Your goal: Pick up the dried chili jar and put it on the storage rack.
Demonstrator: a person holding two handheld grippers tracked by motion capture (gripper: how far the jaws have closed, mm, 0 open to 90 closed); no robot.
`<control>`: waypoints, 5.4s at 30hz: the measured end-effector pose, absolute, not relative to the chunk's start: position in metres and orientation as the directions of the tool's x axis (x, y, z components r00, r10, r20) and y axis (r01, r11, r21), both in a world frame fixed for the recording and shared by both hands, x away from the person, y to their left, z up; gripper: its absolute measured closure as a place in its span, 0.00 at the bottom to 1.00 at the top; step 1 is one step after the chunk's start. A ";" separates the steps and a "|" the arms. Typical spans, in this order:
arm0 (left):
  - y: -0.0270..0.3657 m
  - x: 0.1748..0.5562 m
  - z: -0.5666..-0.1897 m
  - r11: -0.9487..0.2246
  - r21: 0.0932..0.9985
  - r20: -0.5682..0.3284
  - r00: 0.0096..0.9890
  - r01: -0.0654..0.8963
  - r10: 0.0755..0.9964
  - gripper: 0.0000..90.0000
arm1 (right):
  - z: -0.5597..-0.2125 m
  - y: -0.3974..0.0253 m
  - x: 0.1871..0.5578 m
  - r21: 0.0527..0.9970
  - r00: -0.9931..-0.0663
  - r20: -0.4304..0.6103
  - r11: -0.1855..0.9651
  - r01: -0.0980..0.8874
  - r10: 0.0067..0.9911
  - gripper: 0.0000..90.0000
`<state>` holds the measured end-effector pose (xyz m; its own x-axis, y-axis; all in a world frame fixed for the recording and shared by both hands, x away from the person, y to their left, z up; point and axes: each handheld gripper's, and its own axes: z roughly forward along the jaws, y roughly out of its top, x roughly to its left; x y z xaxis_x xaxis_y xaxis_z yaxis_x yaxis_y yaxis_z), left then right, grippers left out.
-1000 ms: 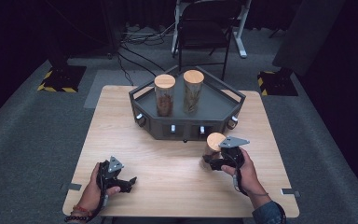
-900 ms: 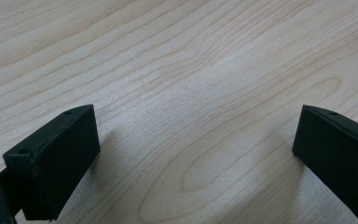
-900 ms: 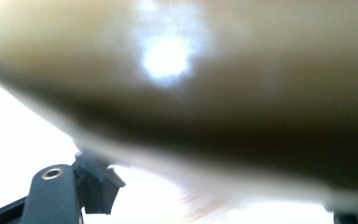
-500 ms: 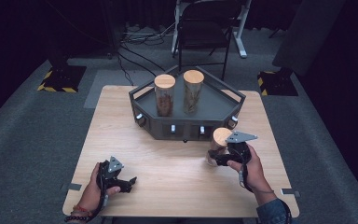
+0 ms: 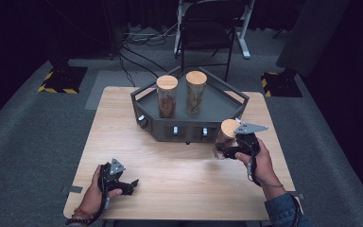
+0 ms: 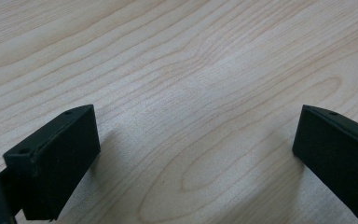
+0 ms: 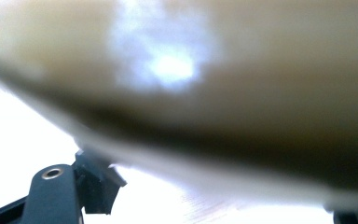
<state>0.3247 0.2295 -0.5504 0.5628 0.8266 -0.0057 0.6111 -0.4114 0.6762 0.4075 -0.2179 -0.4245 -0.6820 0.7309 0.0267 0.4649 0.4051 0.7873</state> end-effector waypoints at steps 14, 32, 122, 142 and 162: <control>0.229 0.325 -0.550 -0.411 0.676 -0.006 0.563 0.611 0.827 0.00 | -0.386 -0.218 0.424 0.788 -0.671 0.042 0.387 0.478 0.741 0.28; 0.229 0.325 -0.550 -0.411 0.676 -0.005 0.563 0.611 0.827 0.00 | -0.352 -0.205 0.443 0.779 -0.671 -0.016 0.430 0.456 0.742 0.28; 0.229 0.325 -0.550 -0.412 0.676 -0.005 0.563 0.611 0.827 0.00 | -0.355 -0.175 0.530 0.727 -0.563 -0.006 0.390 0.565 0.826 0.28; 0.229 0.325 -0.550 -0.412 0.676 -0.005 0.563 0.611 0.826 0.00 | -0.360 -0.176 0.528 0.747 -0.554 0.004 0.365 0.555 0.833 0.28; 0.230 0.325 -0.550 -0.412 0.676 -0.005 0.563 0.611 0.826 0.00 | -0.363 -0.177 0.529 0.755 -0.527 -0.003 0.348 0.556 0.850 0.17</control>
